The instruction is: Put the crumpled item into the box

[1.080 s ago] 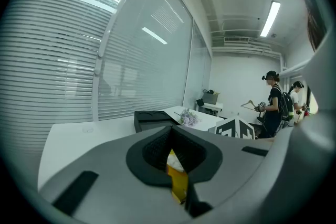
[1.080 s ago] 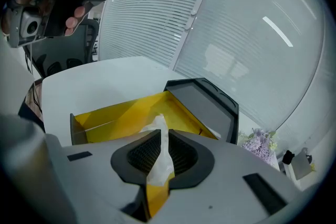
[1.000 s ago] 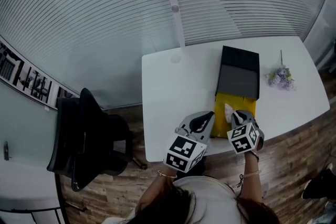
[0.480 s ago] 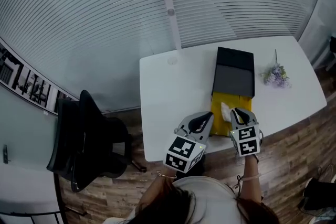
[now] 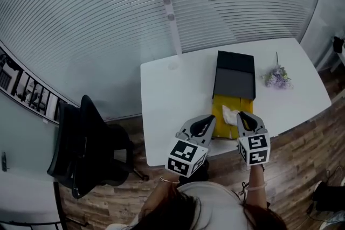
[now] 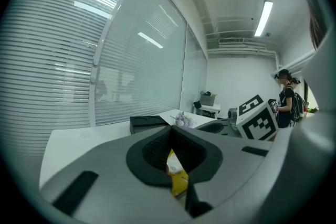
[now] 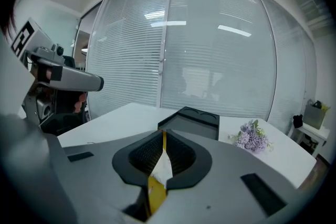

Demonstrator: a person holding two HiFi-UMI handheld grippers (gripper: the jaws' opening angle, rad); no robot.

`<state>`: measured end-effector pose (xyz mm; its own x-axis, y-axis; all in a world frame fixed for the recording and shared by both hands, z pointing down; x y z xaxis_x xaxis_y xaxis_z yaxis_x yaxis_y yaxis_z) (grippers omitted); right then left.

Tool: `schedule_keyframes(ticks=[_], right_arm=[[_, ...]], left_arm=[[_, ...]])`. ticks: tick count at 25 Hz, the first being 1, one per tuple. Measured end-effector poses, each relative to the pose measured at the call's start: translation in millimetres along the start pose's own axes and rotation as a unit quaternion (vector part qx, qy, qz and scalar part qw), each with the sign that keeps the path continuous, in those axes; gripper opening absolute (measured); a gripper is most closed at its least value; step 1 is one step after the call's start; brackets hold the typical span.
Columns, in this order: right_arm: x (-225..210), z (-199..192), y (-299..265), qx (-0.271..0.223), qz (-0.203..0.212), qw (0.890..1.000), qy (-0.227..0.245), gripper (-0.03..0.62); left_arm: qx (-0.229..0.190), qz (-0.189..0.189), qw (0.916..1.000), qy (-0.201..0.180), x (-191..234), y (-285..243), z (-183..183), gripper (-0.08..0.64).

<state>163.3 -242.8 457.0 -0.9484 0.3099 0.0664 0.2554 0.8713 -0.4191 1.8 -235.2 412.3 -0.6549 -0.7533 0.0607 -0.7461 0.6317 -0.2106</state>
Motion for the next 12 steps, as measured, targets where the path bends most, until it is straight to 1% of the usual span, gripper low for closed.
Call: schedule_keyframes(ticks=[5, 10, 12], right_arm=[[-0.1, 5.8, 16.5, -0.025, 0.006, 1.000, -0.017, 0.038], [-0.1, 10.2, 32.5, -0.053, 0.021, 0.997, -0.053, 0.032], [0.1, 11.8, 39.6, -0.059, 0.022, 0.996, -0.056, 0.031]], left_arm=[[-0.004, 0.001, 1.0000, -0.005, -7.5, 3.5, 3.6, 0.017], [-0.007, 0.002, 0.9999, -0.010, -14.4, 8.3, 5.0, 0.017], [-0.008, 0.002, 0.9999, -0.010, -17.8, 10.8, 5.1, 0.017]])
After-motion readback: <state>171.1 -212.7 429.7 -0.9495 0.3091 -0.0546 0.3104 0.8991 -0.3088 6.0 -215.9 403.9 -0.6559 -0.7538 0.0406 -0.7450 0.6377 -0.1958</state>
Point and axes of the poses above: the fingertips, and each gripper's own axes: y backward along the fingers, x to its left, z out of its top, the point moved 6 cm from there along y, backward along the fingers, and after that the axes turned 3 degrees about -y, right-handed, at the moved point
